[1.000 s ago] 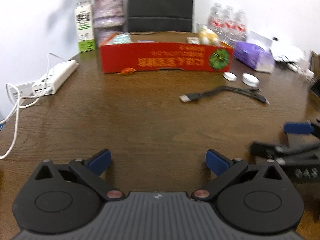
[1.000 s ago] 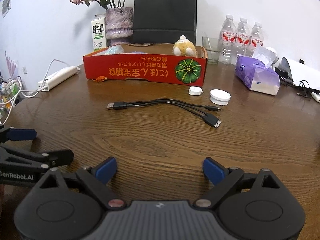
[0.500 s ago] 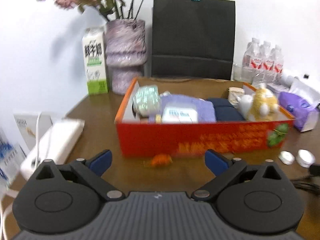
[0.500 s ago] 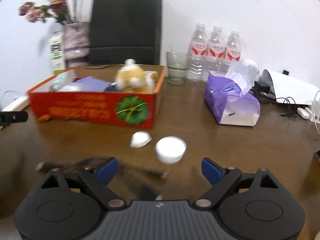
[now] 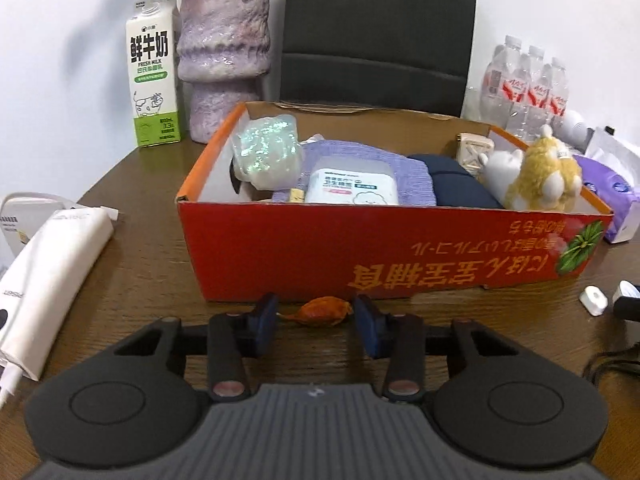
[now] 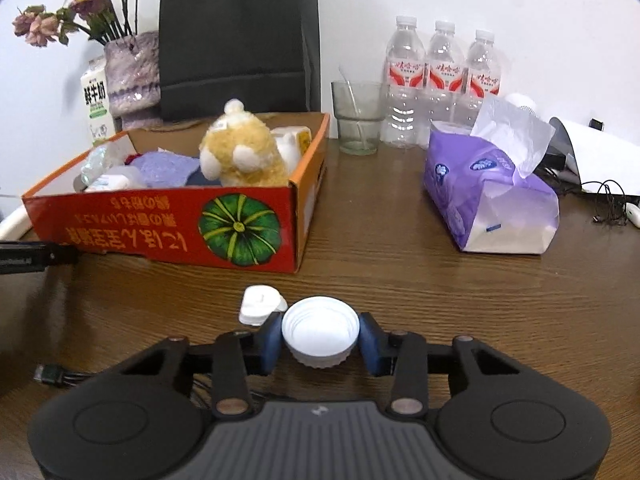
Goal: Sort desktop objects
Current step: 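Grasp the orange toy with the left tool while the right tool grasps a white screw lid, then carry the orange toy and white lid into the box and open both tools, then withdraw both open tools from the box back over the table, then grasp the black USB cable with the left tool while the right tool grasps a small white cap, then carry the black cable and white cap into the box and release them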
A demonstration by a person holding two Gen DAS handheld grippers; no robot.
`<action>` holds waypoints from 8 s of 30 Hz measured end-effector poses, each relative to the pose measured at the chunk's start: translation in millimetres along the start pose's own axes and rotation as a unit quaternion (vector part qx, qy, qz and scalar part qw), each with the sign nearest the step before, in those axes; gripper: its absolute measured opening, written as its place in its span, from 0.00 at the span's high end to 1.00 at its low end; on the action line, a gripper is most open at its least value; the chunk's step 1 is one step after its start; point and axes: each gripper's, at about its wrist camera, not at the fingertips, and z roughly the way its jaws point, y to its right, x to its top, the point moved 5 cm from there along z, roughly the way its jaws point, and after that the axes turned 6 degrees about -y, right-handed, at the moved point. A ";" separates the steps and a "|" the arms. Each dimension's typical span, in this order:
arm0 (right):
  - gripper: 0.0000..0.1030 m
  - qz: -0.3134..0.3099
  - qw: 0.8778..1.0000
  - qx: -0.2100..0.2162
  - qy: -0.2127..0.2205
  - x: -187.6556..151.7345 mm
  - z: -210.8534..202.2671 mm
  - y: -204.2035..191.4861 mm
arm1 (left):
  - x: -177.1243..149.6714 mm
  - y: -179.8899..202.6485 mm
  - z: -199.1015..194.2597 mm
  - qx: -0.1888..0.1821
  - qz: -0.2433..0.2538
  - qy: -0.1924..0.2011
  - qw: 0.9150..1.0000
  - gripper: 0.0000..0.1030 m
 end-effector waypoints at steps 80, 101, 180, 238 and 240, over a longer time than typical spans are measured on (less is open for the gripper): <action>0.36 0.068 0.990 0.083 -0.095 218.0 127.1 -82.6 | 167.8 -4.2 27.6 -0.029 -0.008 0.006 1.000 0.11; 0.17 -0.063 0.998 0.022 0.021 63.7 -64.4 -81.2 | -2.3 23.1 -130.1 0.010 0.004 -0.014 1.000 0.00; 0.77 -0.023 0.996 0.060 0.054 -28.7 -90.6 -55.3 | -85.9 57.8 -178.9 -0.056 0.027 0.044 0.997 0.93; 0.76 -0.040 0.992 0.108 -0.043 139.8 71.9 -112.0 | 123.0 26.0 24.9 -0.031 0.013 0.057 0.998 0.92; 0.77 -0.047 0.990 0.121 -0.057 131.4 80.6 -116.6 | 114.5 28.4 31.3 -0.038 0.019 0.033 0.999 0.91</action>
